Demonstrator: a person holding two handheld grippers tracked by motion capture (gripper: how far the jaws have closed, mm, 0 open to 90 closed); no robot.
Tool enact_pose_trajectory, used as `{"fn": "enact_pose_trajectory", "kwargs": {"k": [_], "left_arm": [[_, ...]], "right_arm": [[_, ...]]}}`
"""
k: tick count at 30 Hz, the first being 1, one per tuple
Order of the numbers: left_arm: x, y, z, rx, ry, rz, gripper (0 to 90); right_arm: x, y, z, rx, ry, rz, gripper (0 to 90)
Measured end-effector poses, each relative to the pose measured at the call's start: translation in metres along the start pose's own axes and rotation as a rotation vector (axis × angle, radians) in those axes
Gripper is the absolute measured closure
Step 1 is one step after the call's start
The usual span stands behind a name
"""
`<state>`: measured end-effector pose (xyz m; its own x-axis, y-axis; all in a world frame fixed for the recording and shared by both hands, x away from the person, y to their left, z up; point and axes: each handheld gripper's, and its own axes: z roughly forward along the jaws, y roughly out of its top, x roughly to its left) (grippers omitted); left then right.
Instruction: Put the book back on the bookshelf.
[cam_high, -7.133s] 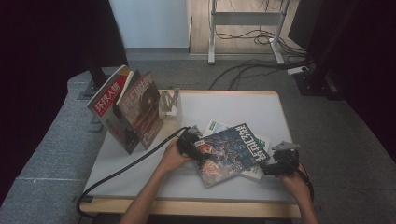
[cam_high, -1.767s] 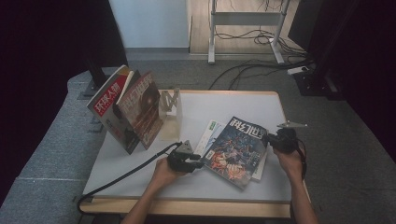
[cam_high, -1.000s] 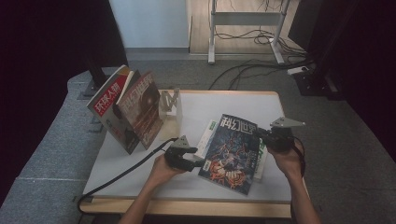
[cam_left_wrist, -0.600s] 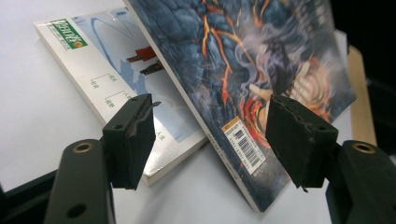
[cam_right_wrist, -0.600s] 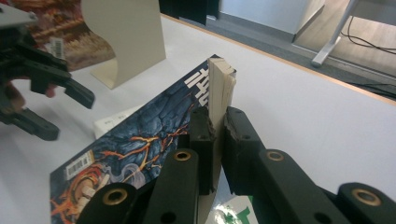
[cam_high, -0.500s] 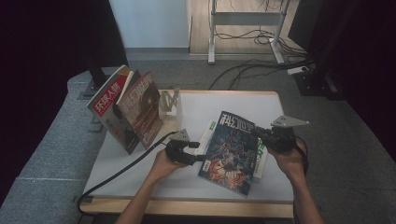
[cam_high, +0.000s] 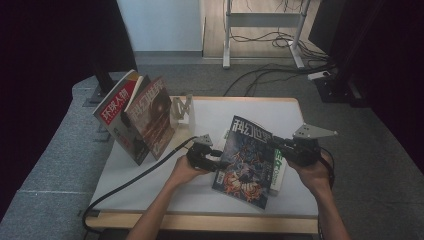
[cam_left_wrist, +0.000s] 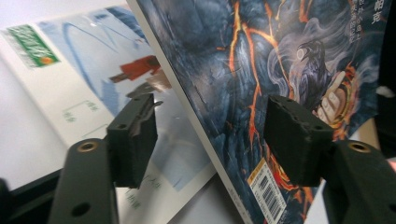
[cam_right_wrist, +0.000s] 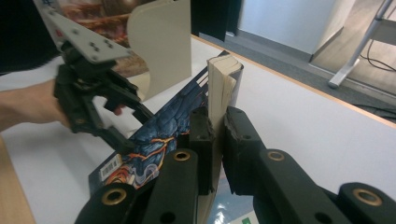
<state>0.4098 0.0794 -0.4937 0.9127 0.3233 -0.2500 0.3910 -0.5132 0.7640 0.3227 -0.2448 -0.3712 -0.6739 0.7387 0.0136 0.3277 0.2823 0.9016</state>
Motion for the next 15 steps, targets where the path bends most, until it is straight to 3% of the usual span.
{"fn": "enact_pose_trajectory", "kwargs": {"k": [4, 11, 15], "left_arm": [[-0.002, 0.001, 0.003, 0.003, -0.052, 0.014, 46.8], [-0.004, 0.003, -0.005, 0.008, -0.041, 0.003, 58.8], [-0.005, 0.001, -0.015, -0.029, -0.063, -0.003, 67.0]], "right_arm": [[0.003, 0.002, -0.003, -0.01, 0.015, -0.013, 81.1], [0.004, 0.003, -0.003, -0.021, 0.035, -0.009, 81.0], [0.005, 0.004, -0.004, -0.028, 0.043, -0.004, 81.1]]}}
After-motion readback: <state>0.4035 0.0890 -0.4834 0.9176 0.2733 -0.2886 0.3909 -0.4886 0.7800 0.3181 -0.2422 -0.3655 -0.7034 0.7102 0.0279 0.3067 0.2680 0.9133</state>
